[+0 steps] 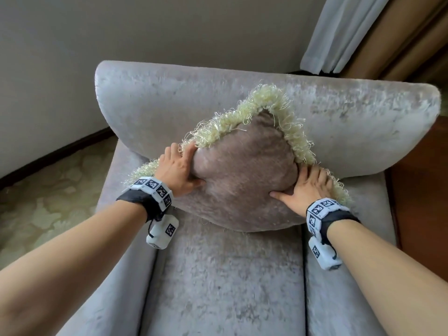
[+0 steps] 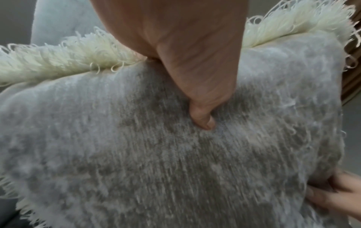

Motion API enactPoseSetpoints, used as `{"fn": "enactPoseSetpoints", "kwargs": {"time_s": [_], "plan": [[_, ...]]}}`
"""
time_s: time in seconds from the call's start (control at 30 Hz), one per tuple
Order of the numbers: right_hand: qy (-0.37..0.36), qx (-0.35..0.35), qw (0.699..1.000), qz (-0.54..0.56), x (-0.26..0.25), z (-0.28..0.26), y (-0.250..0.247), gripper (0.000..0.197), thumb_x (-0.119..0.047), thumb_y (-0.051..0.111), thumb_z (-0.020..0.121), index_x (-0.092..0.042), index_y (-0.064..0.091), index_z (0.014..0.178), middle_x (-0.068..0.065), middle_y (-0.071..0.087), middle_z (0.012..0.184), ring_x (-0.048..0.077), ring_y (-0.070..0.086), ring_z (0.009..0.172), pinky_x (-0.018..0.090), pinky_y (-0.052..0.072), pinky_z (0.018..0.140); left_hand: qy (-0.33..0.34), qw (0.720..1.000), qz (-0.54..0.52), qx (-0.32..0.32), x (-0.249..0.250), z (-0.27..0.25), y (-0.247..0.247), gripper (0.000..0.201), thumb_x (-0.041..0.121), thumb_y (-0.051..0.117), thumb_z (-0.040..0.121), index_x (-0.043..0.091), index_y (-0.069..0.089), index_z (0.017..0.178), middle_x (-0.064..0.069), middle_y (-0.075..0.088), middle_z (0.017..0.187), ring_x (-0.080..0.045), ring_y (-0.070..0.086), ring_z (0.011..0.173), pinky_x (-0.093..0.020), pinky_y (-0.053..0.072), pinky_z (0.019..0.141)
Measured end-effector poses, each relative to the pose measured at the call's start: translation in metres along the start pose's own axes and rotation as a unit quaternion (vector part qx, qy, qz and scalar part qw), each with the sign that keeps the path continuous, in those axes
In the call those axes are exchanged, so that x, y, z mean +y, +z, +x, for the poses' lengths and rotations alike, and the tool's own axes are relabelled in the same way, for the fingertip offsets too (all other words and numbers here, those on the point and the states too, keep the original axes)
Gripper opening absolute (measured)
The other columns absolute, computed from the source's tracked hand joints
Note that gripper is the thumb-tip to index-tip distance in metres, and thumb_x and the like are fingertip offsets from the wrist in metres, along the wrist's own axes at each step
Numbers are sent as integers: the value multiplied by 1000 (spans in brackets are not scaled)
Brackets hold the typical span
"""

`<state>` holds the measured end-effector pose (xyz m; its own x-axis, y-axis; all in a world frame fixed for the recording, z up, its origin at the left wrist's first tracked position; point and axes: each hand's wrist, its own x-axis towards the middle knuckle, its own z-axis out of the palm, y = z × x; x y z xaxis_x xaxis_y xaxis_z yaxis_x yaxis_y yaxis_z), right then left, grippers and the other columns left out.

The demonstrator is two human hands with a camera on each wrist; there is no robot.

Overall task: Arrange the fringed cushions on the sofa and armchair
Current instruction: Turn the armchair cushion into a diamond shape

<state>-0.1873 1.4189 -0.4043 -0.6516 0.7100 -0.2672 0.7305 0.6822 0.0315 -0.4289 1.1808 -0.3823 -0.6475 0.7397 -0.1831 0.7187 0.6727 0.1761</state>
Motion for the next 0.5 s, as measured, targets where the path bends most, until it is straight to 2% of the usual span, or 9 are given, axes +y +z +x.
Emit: {"fn": "enactPoseSetpoints", "kwargs": {"time_s": [0.1, 0.17, 0.3, 0.43, 0.5], "plan": [[1, 24, 999, 37, -3, -5, 3, 119, -93, 49, 58, -9, 29, 141, 21, 36, 135, 39, 32, 126, 51, 26, 109, -5, 999, -17, 34, -2, -5, 5, 107, 56, 78, 64, 29, 15, 146, -14, 35, 122, -32, 37, 109, -49, 37, 99], [2, 62, 995, 77, -3, -14, 6, 117, -88, 59, 56, -8, 33, 138, 24, 33, 140, 42, 31, 129, 56, 27, 109, -3, 998, -28, 64, -7, -14, 8, 108, 58, 78, 64, 32, 14, 147, -18, 33, 131, -37, 35, 117, -54, 34, 103], [-2, 114, 984, 140, 4, -40, 12, 122, -84, 67, 52, -16, 22, 142, 21, 22, 149, 44, 26, 133, 60, 26, 110, -1, 994, -29, 108, -16, -41, 16, 112, 60, 79, 62, 38, 12, 149, -22, 24, 146, -41, 26, 133, -57, 24, 111], [-27, 169, 967, 189, 14, -61, 16, 125, -76, 73, 51, -15, 20, 145, 22, 22, 150, 45, 28, 136, 59, 27, 112, 15, 992, -28, 124, -23, -62, 22, 112, 57, 83, 60, 40, 17, 149, -23, 23, 149, -42, 27, 135, -58, 28, 109], [-47, 163, 969, 180, 14, -66, 18, 121, -71, 78, 52, -18, 21, 144, 22, 21, 151, 45, 26, 137, 61, 26, 113, 27, 992, -24, 122, -25, -66, 25, 113, 57, 85, 58, 39, 20, 149, -23, 22, 150, -43, 27, 136, -60, 29, 108]]}}
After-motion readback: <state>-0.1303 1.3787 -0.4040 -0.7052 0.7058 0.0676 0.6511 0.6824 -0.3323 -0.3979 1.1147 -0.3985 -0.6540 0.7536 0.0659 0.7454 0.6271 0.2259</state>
